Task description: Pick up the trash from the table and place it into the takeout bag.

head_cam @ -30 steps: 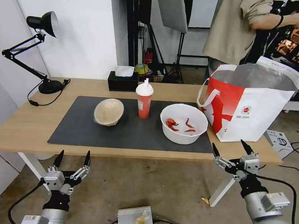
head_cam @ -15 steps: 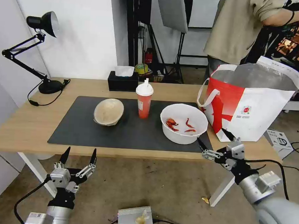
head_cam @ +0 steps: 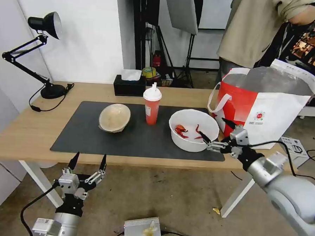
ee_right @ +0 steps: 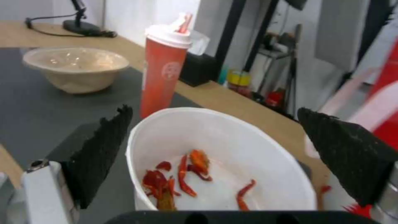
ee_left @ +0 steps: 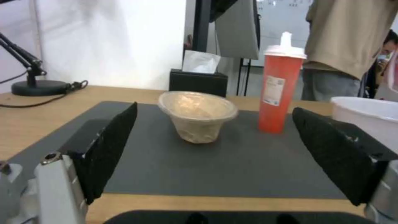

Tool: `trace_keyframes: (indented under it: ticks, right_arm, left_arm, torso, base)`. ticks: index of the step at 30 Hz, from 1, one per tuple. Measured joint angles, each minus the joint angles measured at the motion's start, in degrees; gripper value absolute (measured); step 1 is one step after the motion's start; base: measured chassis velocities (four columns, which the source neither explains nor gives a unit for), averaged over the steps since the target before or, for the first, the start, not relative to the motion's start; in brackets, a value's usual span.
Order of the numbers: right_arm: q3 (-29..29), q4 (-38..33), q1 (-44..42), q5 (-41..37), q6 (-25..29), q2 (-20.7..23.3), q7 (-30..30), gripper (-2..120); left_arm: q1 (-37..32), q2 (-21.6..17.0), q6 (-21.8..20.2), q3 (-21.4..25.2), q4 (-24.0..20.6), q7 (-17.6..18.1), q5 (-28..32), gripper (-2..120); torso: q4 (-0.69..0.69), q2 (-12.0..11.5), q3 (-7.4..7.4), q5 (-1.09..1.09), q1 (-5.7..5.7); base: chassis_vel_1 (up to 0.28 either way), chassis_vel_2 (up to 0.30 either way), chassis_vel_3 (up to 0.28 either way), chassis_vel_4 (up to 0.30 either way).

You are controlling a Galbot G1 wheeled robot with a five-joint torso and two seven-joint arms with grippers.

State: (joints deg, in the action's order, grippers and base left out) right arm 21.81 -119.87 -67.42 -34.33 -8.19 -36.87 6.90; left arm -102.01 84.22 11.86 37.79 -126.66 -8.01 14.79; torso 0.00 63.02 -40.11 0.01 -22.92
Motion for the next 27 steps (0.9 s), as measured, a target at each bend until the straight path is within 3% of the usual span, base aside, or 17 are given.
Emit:
trace_keyframes:
  ticks: [4, 15, 27]
  right_arm:
    - [-6.22, 3.39, 7.49, -1.95, -0.93, 1.5, 1.71, 100]
    - [-15.33, 7.76, 19.33, -7.66, -5.01, 2.26, 4.31, 100]
    - [-24.71, 10.51, 32.82, -14.86, -15.79, 3.68, 11.49, 100]
  left_arm:
    - [0.83, 0.02, -0.86, 1.14, 0.46, -0.38, 0.69, 100]
    - [2.04, 0.79, -1.17, 1.68, 2.97, -1.97, 1.04, 100]
    - [2.82, 0.89, -1.91, 2.89, 4.13, -3.88, 1.65, 100]
  torso:
    - [0.0, 0.0, 0.0, -0.01, 0.0]
    - [0.0, 0.0, 0.0, -0.01, 0.0]
    - [0.02, 0.0, 0.0, -0.01, 0.0]
  base:
    - [0.0, 0.0, 0.0, 0.0]
    - [0.0, 0.0, 0.0, 0.0]
    - [0.0, 0.0, 0.0, 0.0]
